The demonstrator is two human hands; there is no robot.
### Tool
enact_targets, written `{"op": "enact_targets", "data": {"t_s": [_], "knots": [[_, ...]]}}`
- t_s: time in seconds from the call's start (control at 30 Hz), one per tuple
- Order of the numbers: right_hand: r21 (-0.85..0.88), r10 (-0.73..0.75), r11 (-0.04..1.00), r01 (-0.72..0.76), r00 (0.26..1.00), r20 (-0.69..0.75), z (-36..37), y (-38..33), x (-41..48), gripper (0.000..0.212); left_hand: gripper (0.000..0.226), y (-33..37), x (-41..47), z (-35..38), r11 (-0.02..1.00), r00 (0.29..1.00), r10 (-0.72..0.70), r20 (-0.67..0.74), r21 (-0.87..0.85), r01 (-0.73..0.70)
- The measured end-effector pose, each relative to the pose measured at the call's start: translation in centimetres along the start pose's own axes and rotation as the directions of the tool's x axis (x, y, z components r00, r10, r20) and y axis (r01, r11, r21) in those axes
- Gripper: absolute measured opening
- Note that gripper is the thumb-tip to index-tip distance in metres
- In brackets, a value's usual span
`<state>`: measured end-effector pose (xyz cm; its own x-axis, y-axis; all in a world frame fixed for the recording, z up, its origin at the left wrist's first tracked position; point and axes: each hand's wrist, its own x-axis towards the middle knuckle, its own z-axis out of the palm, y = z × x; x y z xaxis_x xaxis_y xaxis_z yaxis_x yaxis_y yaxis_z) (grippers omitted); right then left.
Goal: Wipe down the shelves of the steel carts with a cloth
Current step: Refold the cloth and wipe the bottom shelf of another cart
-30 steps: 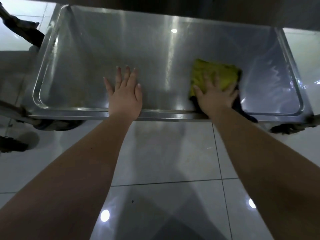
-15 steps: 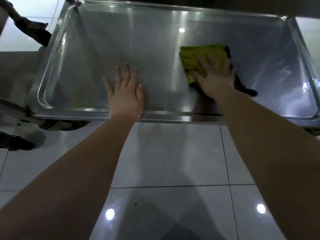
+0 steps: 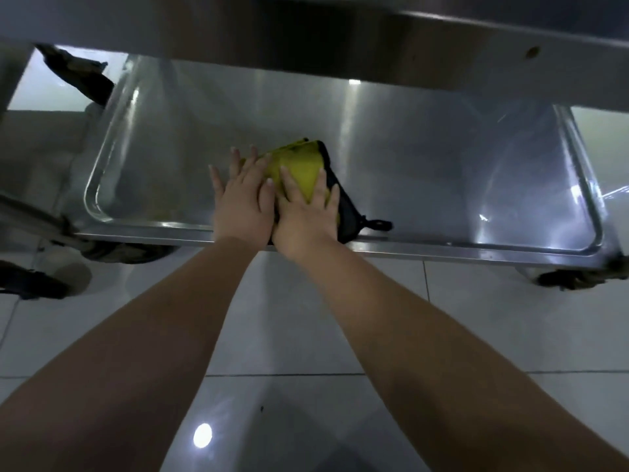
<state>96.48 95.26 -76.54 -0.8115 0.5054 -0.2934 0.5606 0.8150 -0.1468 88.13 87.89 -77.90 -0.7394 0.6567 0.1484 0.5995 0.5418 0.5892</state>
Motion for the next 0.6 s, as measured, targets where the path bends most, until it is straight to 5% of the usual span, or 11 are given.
{"op": "enact_targets", "data": {"t_s": [0.13, 0.23, 0.33, 0.4, 0.47, 0.6], "knots": [[0.154, 0.036, 0.987, -0.053, 0.993, 0.109, -0.9, -4.1, 0.5, 0.066, 0.042, -1.2, -0.7, -3.6, 0.937, 0.976, -0.213, -0.041, -0.292, 0.192], [0.488, -0.028, 0.872, -0.018, 0.996, 0.087, -2.0, -5.2, 0.9, 0.052, 0.045, -1.4, -1.0, -6.0, 0.974, 0.984, -0.176, 0.008, -0.145, 0.176], [0.724, 0.162, 0.689, -0.017, 0.978, -0.131, -3.3, -1.1, 0.8, 0.047, 0.050, 0.6, 0.2, -5.0, 0.991, 0.972, -0.059, 0.228, 0.133, 0.029], [0.583, 0.235, 0.810, -0.064, 0.946, -0.223, -3.3, 2.7, 0.8, 0.047, 0.058, 2.8, 0.2, -2.5, 0.939, 0.923, -0.142, 0.358, 0.345, 0.011], [0.439, 0.190, 0.893, -0.099, 0.967, -0.170, -2.6, 5.1, 0.5, 0.047, 0.065, 4.4, -0.5, -0.2, 0.870, 0.879, -0.265, 0.395, 0.491, 0.042], [0.128, 0.141, 0.983, -0.133, 0.989, -0.051, 0.0, 5.7, 0.0, 0.054, 0.068, 2.8, -0.8, -0.4, 0.856, 0.907, -0.259, 0.333, 0.515, 0.055]]}}
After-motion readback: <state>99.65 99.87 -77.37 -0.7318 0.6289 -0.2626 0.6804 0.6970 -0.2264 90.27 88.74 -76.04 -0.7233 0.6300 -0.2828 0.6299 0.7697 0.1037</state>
